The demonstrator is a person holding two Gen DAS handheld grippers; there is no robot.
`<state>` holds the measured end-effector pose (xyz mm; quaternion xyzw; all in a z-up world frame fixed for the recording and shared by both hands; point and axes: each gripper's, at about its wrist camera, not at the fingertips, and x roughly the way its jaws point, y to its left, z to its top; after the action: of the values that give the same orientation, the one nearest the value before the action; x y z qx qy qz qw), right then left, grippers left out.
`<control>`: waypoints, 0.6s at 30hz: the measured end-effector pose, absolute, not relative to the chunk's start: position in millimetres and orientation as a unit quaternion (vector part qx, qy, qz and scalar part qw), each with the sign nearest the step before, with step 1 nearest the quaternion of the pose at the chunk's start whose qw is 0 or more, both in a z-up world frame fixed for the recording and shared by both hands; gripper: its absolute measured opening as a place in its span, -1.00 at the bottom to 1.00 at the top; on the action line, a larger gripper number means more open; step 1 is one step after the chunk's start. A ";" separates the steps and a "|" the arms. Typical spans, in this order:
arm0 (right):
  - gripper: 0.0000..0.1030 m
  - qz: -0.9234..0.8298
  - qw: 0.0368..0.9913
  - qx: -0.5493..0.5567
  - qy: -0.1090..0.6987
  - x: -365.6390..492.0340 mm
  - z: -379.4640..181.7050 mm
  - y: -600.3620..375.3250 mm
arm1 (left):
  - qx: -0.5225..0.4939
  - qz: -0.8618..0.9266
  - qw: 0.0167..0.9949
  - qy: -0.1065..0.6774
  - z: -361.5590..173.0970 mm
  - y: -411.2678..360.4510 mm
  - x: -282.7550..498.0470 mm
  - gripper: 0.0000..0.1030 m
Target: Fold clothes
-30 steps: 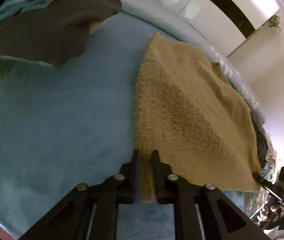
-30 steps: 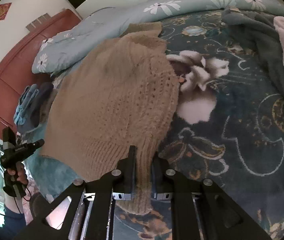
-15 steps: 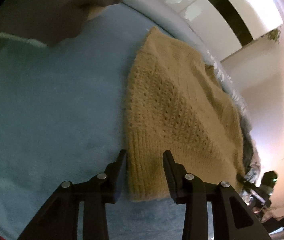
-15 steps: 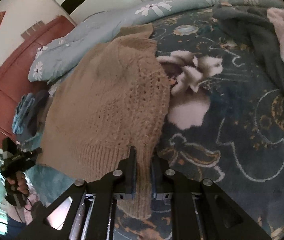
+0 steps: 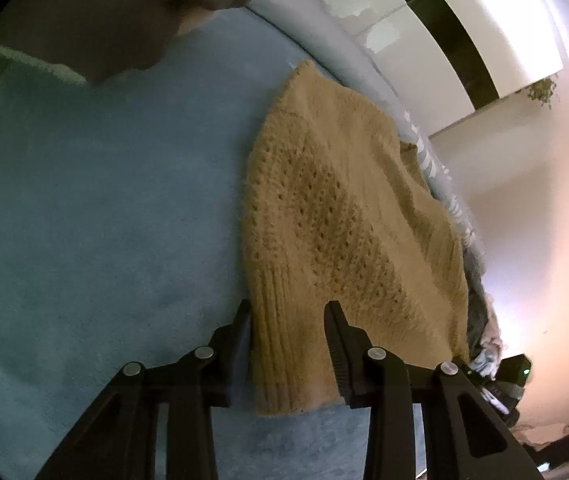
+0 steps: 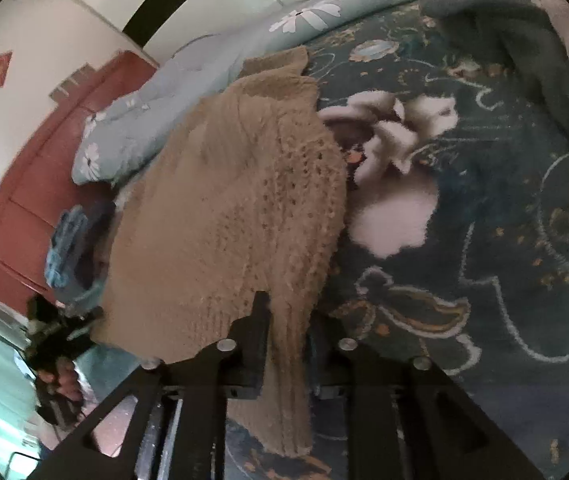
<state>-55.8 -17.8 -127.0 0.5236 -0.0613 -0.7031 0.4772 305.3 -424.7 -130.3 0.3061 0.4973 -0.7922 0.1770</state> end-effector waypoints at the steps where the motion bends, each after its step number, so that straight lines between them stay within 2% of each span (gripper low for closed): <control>1: -0.60 -0.702 0.477 0.525 -0.064 -55.6 -127.1 -18.3 | 0.302 -0.792 0.176 0.501 -130.9 -425.0 306.0 -0.27; 3: -0.58 -0.701 0.476 0.527 -0.065 -54.1 -125.9 -19.8 | 0.301 -0.790 0.182 0.503 -132.1 -425.4 308.2 -0.32; 5: -0.58 -0.702 0.474 0.528 -0.059 -51.1 -122.9 -22.5 | 0.305 -0.786 0.197 0.500 -133.2 -425.7 311.2 -0.66; 6: -0.57 -0.703 0.473 0.529 -0.057 -49.6 -121.3 -23.8 | 0.305 -0.785 0.200 0.501 -133.3 -425.6 312.1 -0.69; 8: -0.58 -0.704 0.470 0.530 -0.052 -46.6 -118.3 -26.4 | 0.304 -0.783 0.206 0.502 -133.3 -425.6 313.7 -0.75; 10: -0.78 -0.705 0.468 0.531 -0.046 -43.6 -115.3 -29.1 | 0.303 -0.788 0.214 0.491 -128.2 -422.6 312.8 -0.77; 18: -0.80 -0.716 0.473 0.512 -0.027 -18.6 -80.8 -34.6 | 0.286 -0.830 0.227 0.422 -75.4 -407.8 335.2 -0.79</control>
<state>-18.6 -34.6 -80.8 0.5123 -0.0267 -0.7163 0.4730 335.2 -407.8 -75.4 0.2859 0.4224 -0.8297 0.2269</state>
